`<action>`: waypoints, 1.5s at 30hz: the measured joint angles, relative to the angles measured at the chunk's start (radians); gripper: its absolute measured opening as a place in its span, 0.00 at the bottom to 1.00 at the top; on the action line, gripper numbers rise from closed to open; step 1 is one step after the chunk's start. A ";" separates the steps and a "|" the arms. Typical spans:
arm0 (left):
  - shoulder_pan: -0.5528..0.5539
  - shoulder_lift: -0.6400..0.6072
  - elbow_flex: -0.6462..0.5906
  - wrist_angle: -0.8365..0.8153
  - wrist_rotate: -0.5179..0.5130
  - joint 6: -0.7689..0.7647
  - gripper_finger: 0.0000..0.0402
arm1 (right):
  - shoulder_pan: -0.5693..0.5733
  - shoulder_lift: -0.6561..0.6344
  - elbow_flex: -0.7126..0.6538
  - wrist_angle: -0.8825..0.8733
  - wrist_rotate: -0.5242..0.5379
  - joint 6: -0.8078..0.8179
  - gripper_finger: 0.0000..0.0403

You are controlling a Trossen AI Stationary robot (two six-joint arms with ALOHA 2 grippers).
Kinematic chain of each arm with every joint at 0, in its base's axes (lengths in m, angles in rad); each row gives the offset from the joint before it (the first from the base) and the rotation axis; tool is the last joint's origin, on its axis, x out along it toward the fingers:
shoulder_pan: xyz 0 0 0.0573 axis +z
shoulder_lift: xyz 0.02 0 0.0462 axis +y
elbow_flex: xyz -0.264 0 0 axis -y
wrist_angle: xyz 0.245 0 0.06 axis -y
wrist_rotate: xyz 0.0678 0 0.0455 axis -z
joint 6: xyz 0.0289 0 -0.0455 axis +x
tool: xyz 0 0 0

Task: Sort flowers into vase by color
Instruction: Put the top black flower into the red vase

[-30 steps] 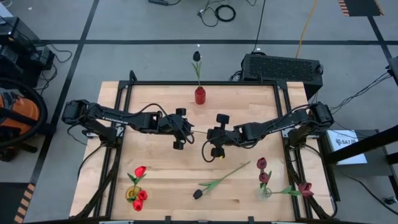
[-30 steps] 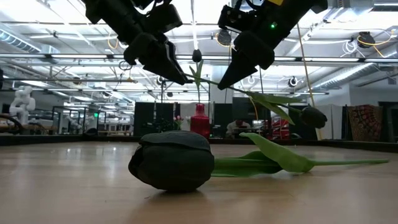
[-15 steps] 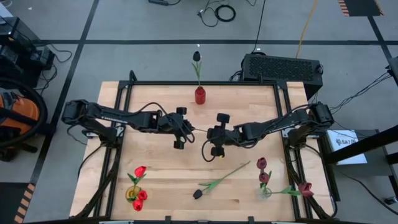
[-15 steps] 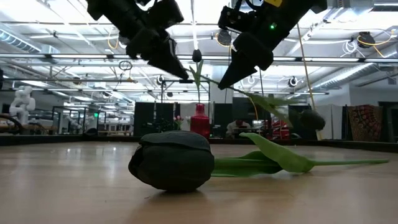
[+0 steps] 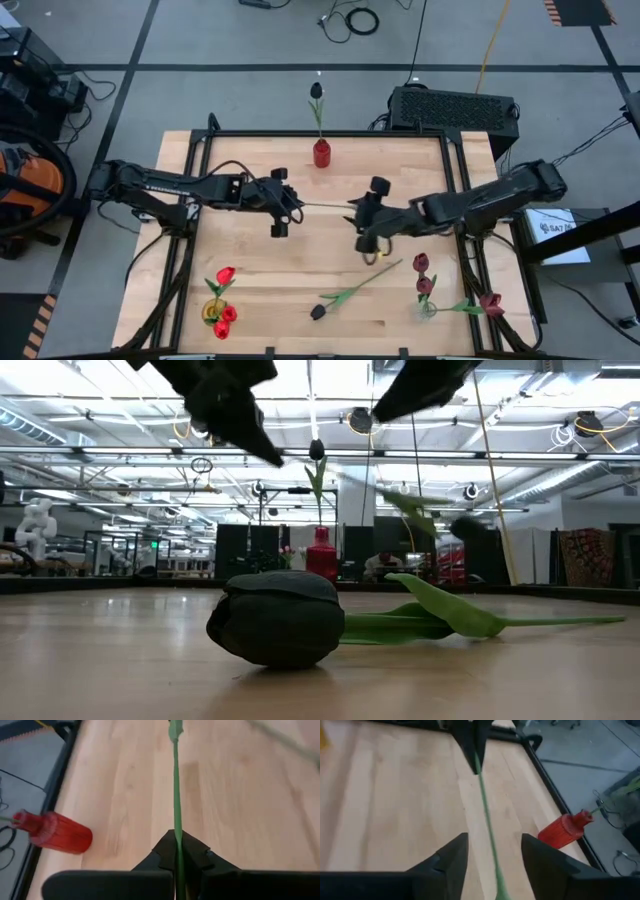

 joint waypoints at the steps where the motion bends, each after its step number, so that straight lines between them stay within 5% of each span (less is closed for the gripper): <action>1: 0.000 -0.012 0.000 0.008 0.000 -0.023 0.03 | 0.007 -0.025 0.000 -0.014 0.000 0.001 0.44; 13: -0.024 -0.254 -0.011 0.010 -0.010 -0.272 0.03 | 0.032 -0.219 -0.067 0.010 0.066 -0.064 0.50; 19: -0.082 -0.376 -0.056 -0.021 -0.185 -0.313 0.03 | 0.032 -0.247 -0.162 0.126 0.065 -0.085 0.50; 25: -0.121 -0.452 -0.124 0.219 -0.196 -0.260 0.03 | 0.008 -0.236 -0.254 0.358 -0.036 -0.139 0.47; 33: -0.140 -0.392 -0.206 0.644 -0.101 -0.129 0.03 | -0.063 -0.235 -0.298 0.683 -0.153 -0.187 0.42; 45: -0.096 -0.043 -0.216 1.162 0.091 -0.018 0.03 | -0.049 -0.235 -0.298 1.011 -0.304 -0.211 0.42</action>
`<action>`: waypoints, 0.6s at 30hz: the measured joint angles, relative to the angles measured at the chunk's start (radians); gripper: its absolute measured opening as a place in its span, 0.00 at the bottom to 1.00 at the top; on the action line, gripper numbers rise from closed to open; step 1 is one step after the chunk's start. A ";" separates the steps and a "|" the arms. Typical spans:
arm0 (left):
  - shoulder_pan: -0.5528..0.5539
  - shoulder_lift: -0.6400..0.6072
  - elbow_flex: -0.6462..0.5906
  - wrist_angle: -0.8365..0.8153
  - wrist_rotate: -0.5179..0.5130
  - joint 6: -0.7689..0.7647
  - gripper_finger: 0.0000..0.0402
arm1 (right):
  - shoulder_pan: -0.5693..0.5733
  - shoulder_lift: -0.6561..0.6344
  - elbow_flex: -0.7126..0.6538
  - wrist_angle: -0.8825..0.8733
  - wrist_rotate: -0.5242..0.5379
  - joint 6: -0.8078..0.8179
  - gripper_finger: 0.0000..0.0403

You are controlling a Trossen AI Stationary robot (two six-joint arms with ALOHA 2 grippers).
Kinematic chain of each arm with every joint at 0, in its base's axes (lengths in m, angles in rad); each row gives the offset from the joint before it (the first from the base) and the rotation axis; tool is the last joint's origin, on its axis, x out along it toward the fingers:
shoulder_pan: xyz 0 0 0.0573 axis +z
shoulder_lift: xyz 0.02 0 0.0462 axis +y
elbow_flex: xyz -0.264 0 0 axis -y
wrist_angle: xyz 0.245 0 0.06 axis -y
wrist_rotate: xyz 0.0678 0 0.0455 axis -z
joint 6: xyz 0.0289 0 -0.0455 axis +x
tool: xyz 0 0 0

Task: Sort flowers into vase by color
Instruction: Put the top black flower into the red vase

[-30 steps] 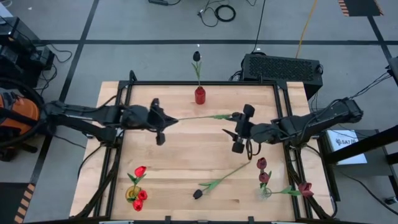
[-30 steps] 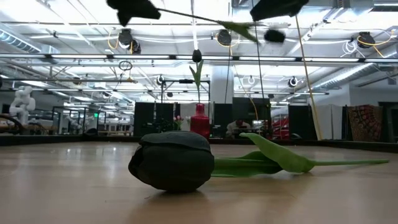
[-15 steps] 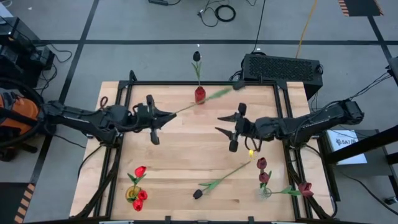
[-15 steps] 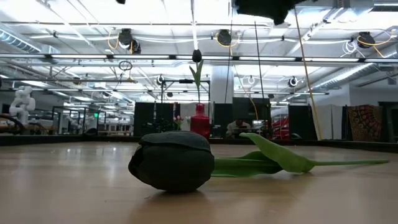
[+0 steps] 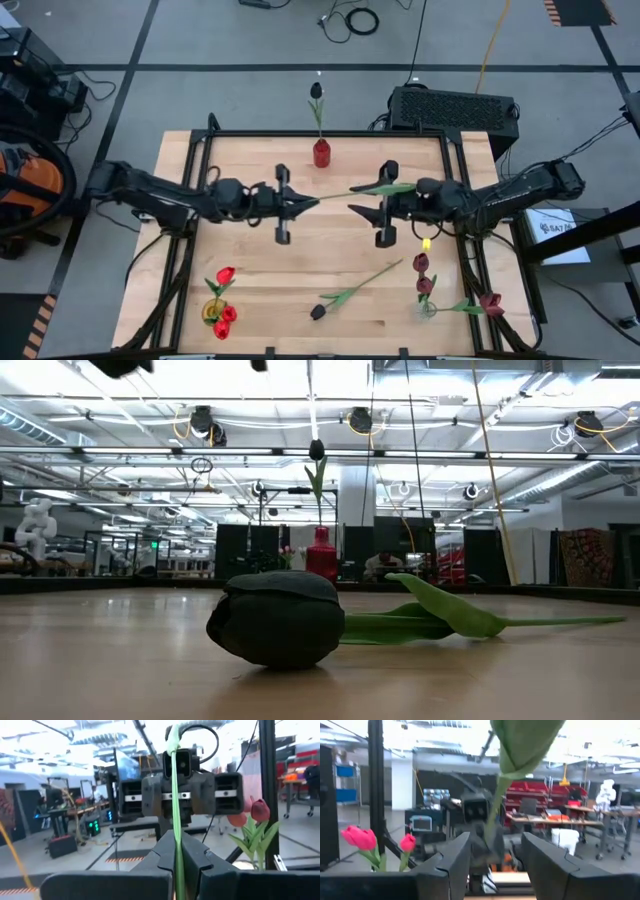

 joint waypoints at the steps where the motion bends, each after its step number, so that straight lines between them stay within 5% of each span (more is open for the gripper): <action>1: 0.008 0.028 0.000 0.042 0.013 -0.003 0.03 | 0.004 0.000 0.000 0.013 -0.001 -0.004 0.42; 18: 0.016 0.218 0.000 0.321 0.045 -0.011 0.03 | 0.025 0.000 0.000 0.098 0.003 -0.107 0.37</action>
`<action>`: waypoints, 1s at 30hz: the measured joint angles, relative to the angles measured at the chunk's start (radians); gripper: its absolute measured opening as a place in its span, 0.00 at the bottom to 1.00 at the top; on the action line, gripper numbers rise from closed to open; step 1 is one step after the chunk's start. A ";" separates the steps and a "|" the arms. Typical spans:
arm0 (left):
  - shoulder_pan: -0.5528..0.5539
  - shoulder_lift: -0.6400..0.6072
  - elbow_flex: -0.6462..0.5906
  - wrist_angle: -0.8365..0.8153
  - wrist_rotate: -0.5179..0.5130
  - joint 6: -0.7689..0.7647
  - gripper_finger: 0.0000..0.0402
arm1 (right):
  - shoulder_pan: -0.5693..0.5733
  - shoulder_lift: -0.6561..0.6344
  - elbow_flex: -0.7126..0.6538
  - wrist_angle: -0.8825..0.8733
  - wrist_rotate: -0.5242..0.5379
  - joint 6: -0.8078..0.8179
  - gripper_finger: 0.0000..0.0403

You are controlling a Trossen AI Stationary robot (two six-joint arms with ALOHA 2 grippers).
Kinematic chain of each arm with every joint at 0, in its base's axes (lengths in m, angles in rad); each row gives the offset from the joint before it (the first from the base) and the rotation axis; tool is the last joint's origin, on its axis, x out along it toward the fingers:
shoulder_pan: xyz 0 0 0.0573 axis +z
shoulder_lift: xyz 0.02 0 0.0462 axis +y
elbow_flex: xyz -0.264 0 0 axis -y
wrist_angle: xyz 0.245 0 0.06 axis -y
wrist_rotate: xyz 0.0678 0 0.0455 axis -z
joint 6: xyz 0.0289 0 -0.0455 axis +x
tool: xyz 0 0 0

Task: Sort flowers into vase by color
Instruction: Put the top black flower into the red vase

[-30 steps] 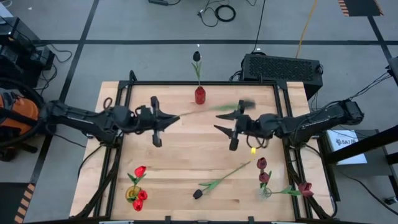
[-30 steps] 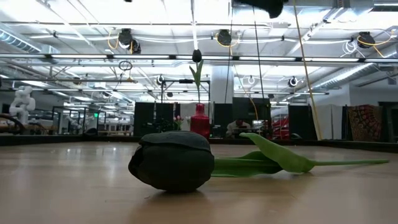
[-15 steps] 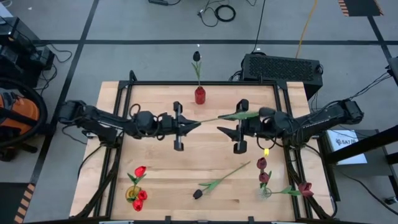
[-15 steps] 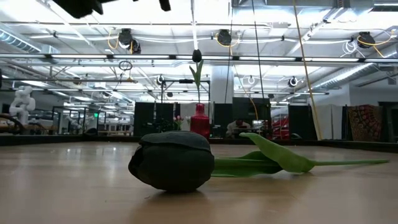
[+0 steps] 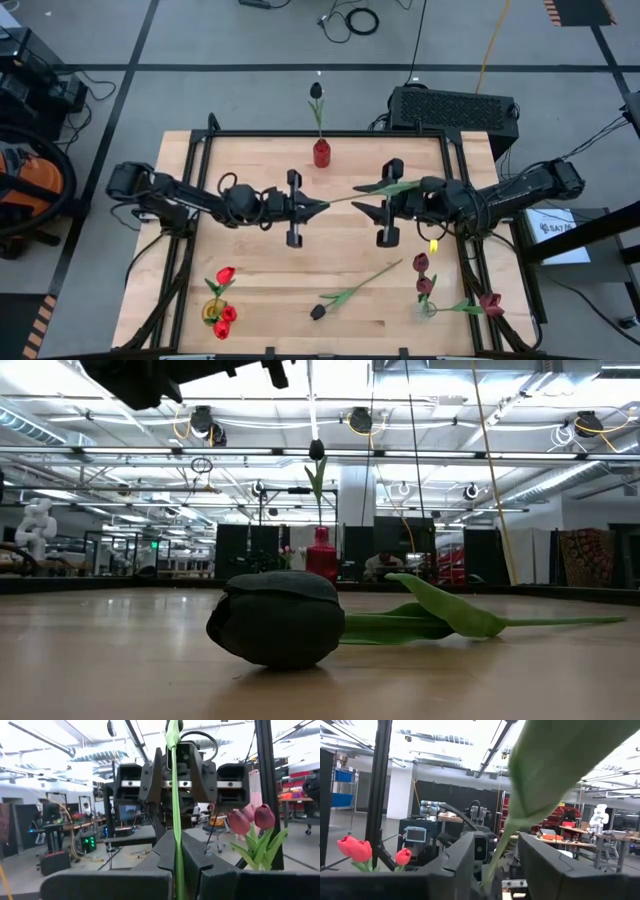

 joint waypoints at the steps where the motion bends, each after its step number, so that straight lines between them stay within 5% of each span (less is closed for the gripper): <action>1: 0.000 0.005 0.000 0.004 -0.003 -0.010 0.03 | 0.000 0.000 0.000 0.003 0.000 -0.002 0.34; 10: 0.002 0.018 0.000 0.012 -0.011 -0.015 0.03 | 0.000 0.000 0.000 -0.001 -0.001 0.003 0.02; 16: 0.004 0.010 0.000 -0.076 -0.062 -0.014 0.06 | 0.000 0.001 0.000 -0.025 0.007 0.041 0.03; 30: 0.009 -0.293 0.003 -0.674 -0.112 -0.097 0.45 | -0.013 0.001 0.135 -0.457 0.089 0.150 0.01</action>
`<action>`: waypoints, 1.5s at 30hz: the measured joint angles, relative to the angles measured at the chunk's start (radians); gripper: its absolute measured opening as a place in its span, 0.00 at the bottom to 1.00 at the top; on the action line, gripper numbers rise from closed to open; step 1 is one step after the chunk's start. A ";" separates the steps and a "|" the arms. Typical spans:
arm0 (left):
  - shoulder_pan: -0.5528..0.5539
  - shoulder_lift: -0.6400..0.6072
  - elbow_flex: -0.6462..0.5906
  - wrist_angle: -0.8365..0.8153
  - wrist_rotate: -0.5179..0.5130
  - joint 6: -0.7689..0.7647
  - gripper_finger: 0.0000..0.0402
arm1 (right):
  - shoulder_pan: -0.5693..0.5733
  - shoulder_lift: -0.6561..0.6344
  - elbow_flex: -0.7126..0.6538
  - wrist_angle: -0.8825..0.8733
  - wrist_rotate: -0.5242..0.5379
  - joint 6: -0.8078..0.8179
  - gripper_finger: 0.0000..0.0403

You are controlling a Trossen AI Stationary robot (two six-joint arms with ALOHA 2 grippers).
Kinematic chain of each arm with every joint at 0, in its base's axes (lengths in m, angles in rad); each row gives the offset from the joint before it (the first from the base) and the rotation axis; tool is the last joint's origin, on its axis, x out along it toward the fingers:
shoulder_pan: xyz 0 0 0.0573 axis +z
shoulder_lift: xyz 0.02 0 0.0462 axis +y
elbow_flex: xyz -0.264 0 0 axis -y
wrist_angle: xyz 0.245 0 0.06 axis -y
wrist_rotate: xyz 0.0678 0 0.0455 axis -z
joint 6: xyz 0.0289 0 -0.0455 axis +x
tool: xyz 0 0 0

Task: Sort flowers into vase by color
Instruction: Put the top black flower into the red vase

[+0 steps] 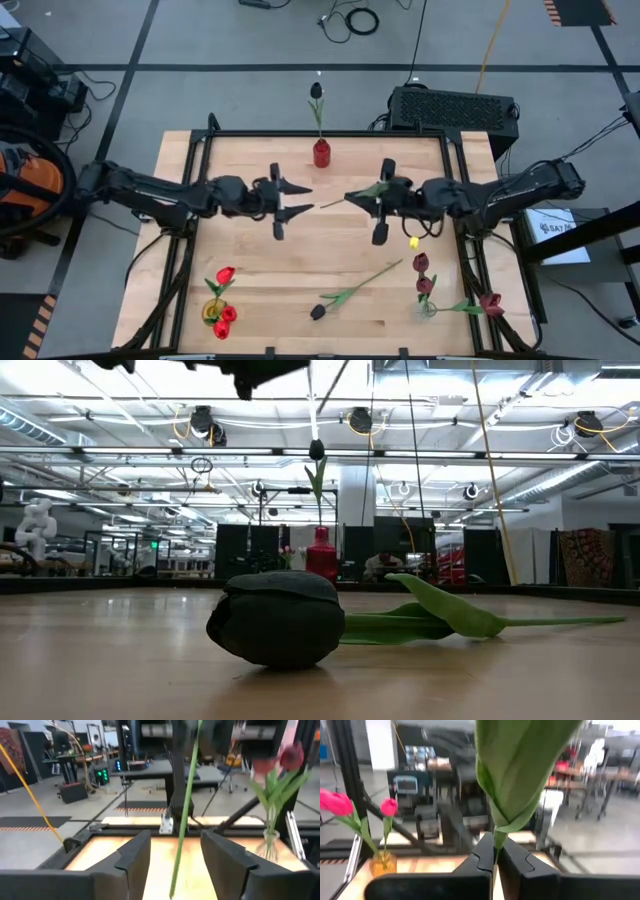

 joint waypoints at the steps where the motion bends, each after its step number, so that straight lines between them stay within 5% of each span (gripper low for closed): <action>1: 0.000 -0.019 0.000 -0.005 -0.006 -0.003 0.46 | -0.003 0.000 0.016 -0.048 -0.001 0.027 0.01; 12: -0.025 0.002 0.009 0.023 -0.028 -0.065 0.47 | -0.034 0.052 0.079 -0.215 -0.012 0.141 0.01; 22: -0.024 0.162 0.139 -0.046 -0.044 -0.040 0.68 | -0.046 0.147 0.164 -0.312 -0.015 0.147 0.01; 27: -0.026 0.205 0.166 -0.039 -0.086 0.028 0.69 | -0.046 0.181 0.191 -0.338 -0.039 0.147 0.01; 36: -0.027 0.205 0.167 -0.020 -0.090 0.031 0.53 | -0.046 0.188 0.197 -0.335 -0.038 0.146 0.01; 45: -0.026 0.205 0.167 -0.022 -0.055 0.029 0.19 | -0.046 0.188 0.197 -0.335 -0.037 0.146 0.01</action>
